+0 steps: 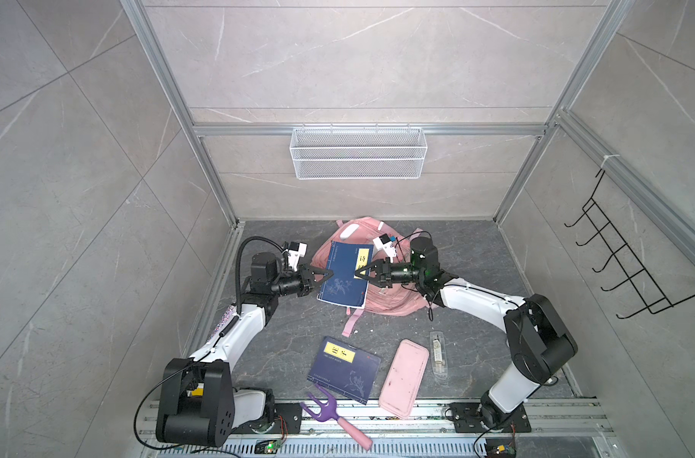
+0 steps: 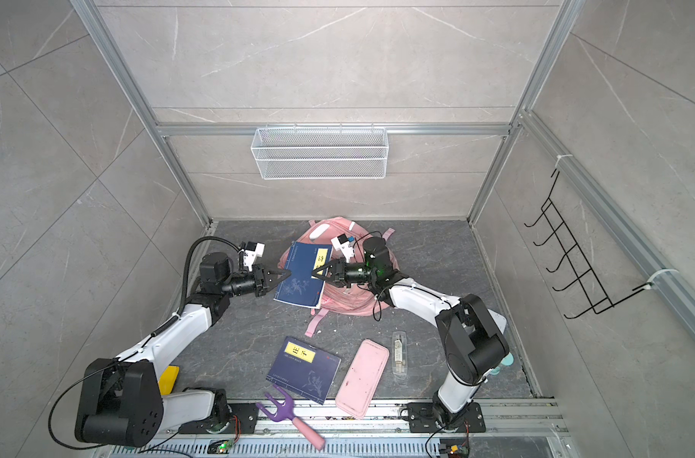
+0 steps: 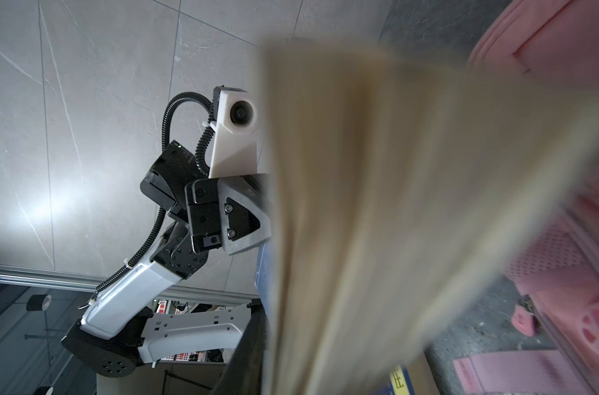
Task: Pack books, pencil case, and school supplies into a backpack
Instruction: Pass the book, then open the student bag at the center of the table.
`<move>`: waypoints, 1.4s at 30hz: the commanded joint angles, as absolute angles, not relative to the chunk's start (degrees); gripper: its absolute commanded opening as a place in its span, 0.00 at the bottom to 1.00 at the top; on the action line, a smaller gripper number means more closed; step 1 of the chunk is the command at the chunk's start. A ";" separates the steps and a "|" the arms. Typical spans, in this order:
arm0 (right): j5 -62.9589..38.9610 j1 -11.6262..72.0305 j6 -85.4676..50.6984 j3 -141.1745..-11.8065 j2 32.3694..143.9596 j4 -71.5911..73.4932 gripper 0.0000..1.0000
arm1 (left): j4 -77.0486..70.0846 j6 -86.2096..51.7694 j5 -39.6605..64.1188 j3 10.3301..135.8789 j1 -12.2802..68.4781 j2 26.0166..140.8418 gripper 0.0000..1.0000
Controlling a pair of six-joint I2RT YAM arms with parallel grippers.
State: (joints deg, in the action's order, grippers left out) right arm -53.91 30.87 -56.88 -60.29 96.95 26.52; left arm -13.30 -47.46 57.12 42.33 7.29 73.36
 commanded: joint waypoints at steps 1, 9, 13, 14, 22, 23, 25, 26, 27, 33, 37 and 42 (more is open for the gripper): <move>-53.58 31.11 -53.78 -60.77 95.05 23.69 0.19 | -14.75 -45.65 56.36 44.88 7.70 73.57 0.00; -51.86 31.03 -50.51 -61.42 92.31 15.31 0.00 | -10.85 -42.70 54.82 46.77 8.77 74.93 0.09; -50.06 30.47 -48.40 -61.26 89.54 9.96 0.00 | -3.69 -38.72 50.81 49.32 9.31 75.91 0.43; -49.28 30.13 -47.44 -61.26 88.72 7.90 0.00 | -1.95 -37.89 49.83 49.86 9.40 75.95 0.48; -42.96 22.50 -40.24 -60.38 82.19 -9.77 0.00 | 9.75 -30.32 40.77 57.51 13.17 78.91 0.57; -41.43 21.15 -39.10 -60.58 81.56 -12.74 0.00 | 12.21 -28.62 38.51 59.38 14.93 80.06 0.57; -37.73 18.98 -36.52 -61.36 80.72 -18.65 0.00 | 16.71 -25.41 33.43 63.44 18.70 82.49 0.57; -35.60 18.04 -35.37 -61.88 80.31 -21.36 0.00 | 18.77 -24.16 30.77 65.53 20.67 84.09 0.56; -34.13 17.07 -34.48 -62.28 79.96 -23.59 0.00 | 19.83 -23.47 28.94 67.17 22.10 85.42 0.56; -27.16 8.87 -31.13 -62.12 74.99 -32.29 0.00 | 25.39 -18.67 17.19 78.72 32.57 96.87 0.56; -22.27 5.68 -30.43 -61.21 70.32 -35.75 0.00 | 34.12 -14.23 6.42 91.65 40.35 107.71 0.55; -14.62 3.91 -31.89 -59.03 64.98 -38.20 0.00 | 41.01 -11.75 -1.53 105.74 46.35 119.23 0.55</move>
State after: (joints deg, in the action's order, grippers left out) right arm -20.49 4.60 -32.75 -60.20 67.66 -34.98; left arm 33.30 -15.86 6.42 99.57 44.25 115.85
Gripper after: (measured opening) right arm 0.103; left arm 0.549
